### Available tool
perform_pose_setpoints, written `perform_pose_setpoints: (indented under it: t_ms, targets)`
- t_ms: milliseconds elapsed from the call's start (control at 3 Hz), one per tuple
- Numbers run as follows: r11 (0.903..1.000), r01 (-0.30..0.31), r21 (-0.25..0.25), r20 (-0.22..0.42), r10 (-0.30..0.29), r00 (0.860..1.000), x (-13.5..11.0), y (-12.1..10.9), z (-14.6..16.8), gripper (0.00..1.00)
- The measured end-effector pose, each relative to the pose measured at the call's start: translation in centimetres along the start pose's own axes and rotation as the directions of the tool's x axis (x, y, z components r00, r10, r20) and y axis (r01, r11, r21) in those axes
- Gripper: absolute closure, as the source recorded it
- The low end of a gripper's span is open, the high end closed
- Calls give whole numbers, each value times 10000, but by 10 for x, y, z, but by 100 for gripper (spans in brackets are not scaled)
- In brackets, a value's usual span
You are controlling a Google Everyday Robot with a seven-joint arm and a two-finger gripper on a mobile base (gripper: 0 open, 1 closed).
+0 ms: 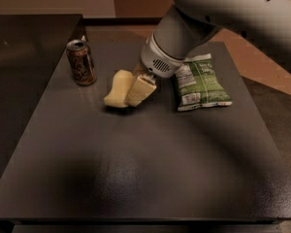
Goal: Move sponge near orange can
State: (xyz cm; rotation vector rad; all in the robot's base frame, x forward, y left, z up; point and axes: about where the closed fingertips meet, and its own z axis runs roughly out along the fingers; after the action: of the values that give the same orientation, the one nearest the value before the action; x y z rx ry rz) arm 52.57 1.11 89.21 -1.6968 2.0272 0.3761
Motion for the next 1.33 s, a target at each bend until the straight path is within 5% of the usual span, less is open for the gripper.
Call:
perform_pose_setpoints:
  t_ms: [667,1333]
  targets:
    - [9952,-595,780,-285,619,9977,-26,-35,29,100]
    - [9919,-839,950,-405,881,9953,-48,-53,53,59]
